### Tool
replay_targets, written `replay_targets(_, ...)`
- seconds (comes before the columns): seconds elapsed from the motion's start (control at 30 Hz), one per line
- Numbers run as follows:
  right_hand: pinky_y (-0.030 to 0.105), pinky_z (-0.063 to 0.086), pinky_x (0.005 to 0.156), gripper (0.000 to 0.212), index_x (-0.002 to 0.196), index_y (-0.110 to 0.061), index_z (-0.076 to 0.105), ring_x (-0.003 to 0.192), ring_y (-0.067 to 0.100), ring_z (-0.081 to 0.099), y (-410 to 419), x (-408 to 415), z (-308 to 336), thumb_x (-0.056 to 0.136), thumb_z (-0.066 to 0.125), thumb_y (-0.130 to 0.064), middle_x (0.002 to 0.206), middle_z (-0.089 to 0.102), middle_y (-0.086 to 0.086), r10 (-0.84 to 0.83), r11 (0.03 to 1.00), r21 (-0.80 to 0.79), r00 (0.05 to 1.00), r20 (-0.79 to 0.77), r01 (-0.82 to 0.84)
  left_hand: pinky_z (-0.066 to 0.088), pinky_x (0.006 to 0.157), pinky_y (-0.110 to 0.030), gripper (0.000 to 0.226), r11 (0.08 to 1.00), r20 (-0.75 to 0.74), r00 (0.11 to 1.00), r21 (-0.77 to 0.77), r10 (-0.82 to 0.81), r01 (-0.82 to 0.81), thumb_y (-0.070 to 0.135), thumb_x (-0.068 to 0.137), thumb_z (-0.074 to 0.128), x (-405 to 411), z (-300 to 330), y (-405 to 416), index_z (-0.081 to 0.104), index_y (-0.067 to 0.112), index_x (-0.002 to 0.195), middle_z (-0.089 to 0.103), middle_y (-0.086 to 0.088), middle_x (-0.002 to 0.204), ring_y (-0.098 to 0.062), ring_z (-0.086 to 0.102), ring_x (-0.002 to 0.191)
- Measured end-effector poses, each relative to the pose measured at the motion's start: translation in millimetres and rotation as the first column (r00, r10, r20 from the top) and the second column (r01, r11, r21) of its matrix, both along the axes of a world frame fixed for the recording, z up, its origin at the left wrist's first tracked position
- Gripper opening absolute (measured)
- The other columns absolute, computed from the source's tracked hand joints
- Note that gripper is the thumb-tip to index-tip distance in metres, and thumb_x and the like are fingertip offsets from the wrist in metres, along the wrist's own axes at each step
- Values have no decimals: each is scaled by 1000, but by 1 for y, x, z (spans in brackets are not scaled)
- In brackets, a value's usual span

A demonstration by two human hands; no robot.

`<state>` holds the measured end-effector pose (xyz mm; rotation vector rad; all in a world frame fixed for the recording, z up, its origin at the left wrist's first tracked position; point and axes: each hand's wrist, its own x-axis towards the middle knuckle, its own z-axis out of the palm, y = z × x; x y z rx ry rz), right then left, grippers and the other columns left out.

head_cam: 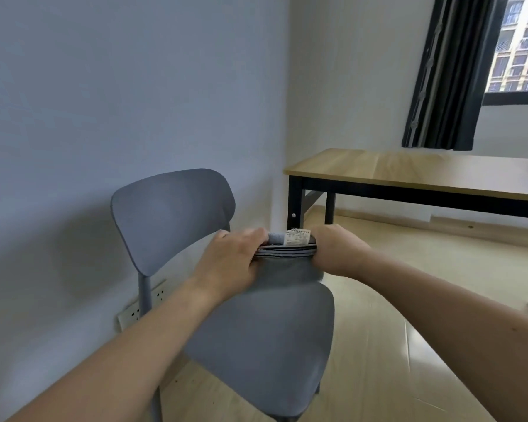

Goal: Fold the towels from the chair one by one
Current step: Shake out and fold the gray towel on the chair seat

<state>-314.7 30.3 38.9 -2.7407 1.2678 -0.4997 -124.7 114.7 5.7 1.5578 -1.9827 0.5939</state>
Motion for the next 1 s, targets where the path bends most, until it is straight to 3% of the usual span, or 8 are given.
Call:
replay_targets(0.1,28,43,72,10,91,-17,52,91,21,54,0,3,-36,83,54,-11,97,56,0,56,962,-266,998,4,-53,41,62,-32,46,991,263,956,-78,128,-111,4,59,68,6,-25,-9,47,21,97,60,4,69,-25,56,59)
replay_targets(0.2,32,42,78,19,103,-17,52,101,26,56,22,4,-107,84,54,-13,109,60,4,121,986,-71,940,-320,-151,45,74,-33,28,916,360,930,342,78,-210,11,69,67,-6,-72,5,60,17,96,63,-3,95,-25,61,86)
replay_targets(0.3,35,46,75,16,101,-16,54,95,29,58,31,7,-148,85,52,-14,113,61,10,213,970,211,838,-502,-120,45,81,-34,23,568,160,985,806,56,-163,23,81,57,-9,-114,22,60,18,103,58,-3,112,-25,57,99)
replay_targets(0.47,29,45,82,41,116,-21,54,105,23,56,12,10,-138,80,67,-34,116,60,0,188,920,392,905,-382,-26,43,74,-32,12,455,-106,976,890,188,9,38,84,57,15,-107,13,54,27,89,60,5,92,-16,57,85)
replay_targets(0.6,23,40,72,19,92,-26,48,94,16,50,-7,4,-131,88,61,-40,96,53,-7,84,766,640,981,-174,48,40,73,-31,12,498,-291,891,863,349,87,41,87,52,27,-118,-3,50,30,84,57,5,88,-14,53,81)
replay_targets(0.67,25,44,79,23,100,-22,52,99,17,53,-17,4,-133,92,56,-43,102,56,-3,-24,697,713,996,-88,80,45,76,-32,18,546,-354,815,836,459,56,45,87,52,30,-126,-17,50,28,83,59,3,93,-16,57,87)
replay_targets(0.8,31,43,86,44,117,-11,49,104,22,54,-33,19,-151,95,44,-49,113,55,6,-156,744,631,975,-159,222,57,64,-32,31,557,-425,647,830,633,0,47,90,49,28,-145,-39,52,20,105,57,-6,111,-28,58,102)
replay_targets(1.0,30,41,75,51,126,-6,42,93,24,52,-47,38,-175,97,39,-48,117,56,12,-306,728,606,943,-134,322,36,98,-32,55,606,-480,536,791,695,-78,44,95,46,27,-171,-60,35,4,131,48,-10,137,-29,45,127)
